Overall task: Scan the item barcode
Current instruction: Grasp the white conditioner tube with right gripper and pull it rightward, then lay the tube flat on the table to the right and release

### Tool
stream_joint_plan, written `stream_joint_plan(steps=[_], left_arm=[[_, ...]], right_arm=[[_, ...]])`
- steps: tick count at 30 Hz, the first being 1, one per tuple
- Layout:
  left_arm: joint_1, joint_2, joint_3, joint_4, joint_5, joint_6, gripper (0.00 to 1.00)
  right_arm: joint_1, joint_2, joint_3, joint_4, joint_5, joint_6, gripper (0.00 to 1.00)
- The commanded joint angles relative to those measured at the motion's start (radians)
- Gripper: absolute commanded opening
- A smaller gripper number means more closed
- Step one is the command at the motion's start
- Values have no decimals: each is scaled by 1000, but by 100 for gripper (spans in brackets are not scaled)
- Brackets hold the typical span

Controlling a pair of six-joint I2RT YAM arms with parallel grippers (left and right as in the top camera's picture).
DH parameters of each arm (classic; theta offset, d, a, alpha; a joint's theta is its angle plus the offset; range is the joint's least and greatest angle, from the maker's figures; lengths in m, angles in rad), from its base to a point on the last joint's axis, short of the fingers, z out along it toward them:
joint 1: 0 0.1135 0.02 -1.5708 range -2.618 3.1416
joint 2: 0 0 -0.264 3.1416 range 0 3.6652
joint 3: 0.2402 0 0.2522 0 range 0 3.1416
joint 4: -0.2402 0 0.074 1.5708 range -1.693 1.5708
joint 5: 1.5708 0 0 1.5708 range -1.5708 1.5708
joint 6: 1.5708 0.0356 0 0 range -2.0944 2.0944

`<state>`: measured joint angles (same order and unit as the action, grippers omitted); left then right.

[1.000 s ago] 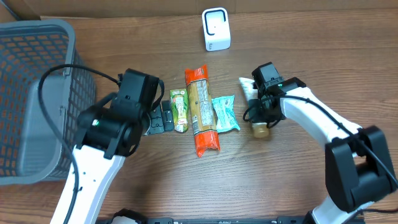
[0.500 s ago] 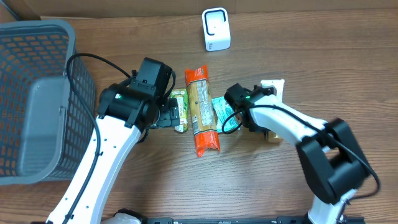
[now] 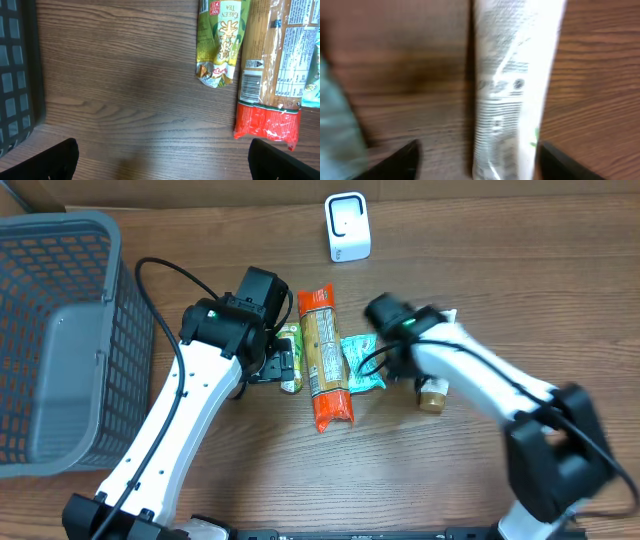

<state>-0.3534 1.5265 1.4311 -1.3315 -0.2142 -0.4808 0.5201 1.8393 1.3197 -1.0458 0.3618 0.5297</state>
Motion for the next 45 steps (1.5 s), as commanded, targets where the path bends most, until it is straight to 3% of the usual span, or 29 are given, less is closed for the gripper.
stream_joint_plan(steps=[1, 2, 8, 20, 24, 26, 28, 31, 32, 35, 39, 40, 43, 45], left_arm=[[0, 6, -5, 1, -14, -21, 100], [0, 6, -5, 1, -14, -21, 100], [0, 6, -5, 1, -14, -21, 100], [0, 6, -5, 1, -14, -21, 100], [0, 6, -5, 1, -14, -21, 99], [0, 6, -5, 1, -14, -21, 100], [0, 6, -5, 1, -14, -21, 100], [0, 6, -5, 1, -13, -21, 100], [0, 6, -5, 1, -14, -21, 99], [0, 6, -5, 1, -14, -21, 100], [0, 6, -5, 1, -13, -21, 100], [0, 6, -5, 1, -14, -21, 100], [0, 6, -5, 1, -13, -21, 100], [0, 6, -5, 1, -14, -21, 99]], right_arm=[[-144, -168, 48, -3, -169, -17, 93], [-205, -194, 48, 2, -251, -61, 98], [-410, -179, -18, 63, -682, -331, 100], [-426, -38, -211, 245, -704, -382, 100], [-426, -29, -237, 275, -705, -397, 94], [-426, -29, -256, 295, -704, -401, 88], [-426, -29, -284, 320, -705, -401, 74], [-426, -29, -293, 329, -705, -400, 39], [-426, -29, -289, 332, -717, -400, 20], [-426, -29, -260, 315, -750, -400, 4], [-426, -29, -198, 287, -842, -376, 6], [-426, -29, -192, 294, -857, -336, 13], [-426, -29, -194, 333, -872, -117, 57], [-424, -29, -196, 351, -873, -12, 67]])
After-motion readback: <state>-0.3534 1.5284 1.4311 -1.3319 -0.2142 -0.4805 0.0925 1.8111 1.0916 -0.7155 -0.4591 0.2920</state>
